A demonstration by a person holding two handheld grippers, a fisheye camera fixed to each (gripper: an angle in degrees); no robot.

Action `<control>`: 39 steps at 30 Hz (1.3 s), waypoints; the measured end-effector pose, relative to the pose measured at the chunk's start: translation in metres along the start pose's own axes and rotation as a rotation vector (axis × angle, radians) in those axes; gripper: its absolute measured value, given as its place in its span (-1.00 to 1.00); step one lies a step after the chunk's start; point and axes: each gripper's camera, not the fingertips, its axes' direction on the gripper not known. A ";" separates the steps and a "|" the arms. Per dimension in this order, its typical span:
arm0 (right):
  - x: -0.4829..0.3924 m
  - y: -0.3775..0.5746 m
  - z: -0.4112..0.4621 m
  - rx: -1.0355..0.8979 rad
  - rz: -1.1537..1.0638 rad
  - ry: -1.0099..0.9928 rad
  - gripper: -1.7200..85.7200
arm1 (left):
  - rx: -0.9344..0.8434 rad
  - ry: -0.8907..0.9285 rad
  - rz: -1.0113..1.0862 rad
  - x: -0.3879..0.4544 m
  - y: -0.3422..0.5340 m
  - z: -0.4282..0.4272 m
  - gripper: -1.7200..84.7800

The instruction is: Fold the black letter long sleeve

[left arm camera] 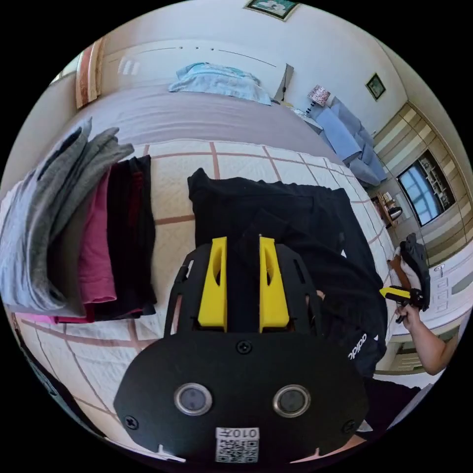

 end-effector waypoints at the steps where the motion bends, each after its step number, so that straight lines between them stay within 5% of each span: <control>1: -0.004 -0.001 -0.005 0.031 -0.006 -0.003 -0.88 | 0.009 -0.054 0.035 0.014 0.007 -0.013 -0.76; 10: -0.039 -0.024 0.014 -0.112 -0.140 0.075 -0.83 | -0.094 0.129 0.224 0.111 0.160 -0.016 -0.75; 17: -0.177 0.130 -0.028 -0.267 -0.789 0.018 -0.77 | -0.489 0.009 0.836 0.191 0.307 -0.023 -0.72; 23: -0.229 0.226 -0.007 -0.418 -1.088 0.142 -0.74 | -0.541 -0.063 1.207 0.222 0.381 -0.013 -0.68; 39: -0.232 0.229 0.030 -0.396 -1.298 0.359 -0.73 | -0.516 -0.107 1.222 0.188 0.366 0.034 -0.79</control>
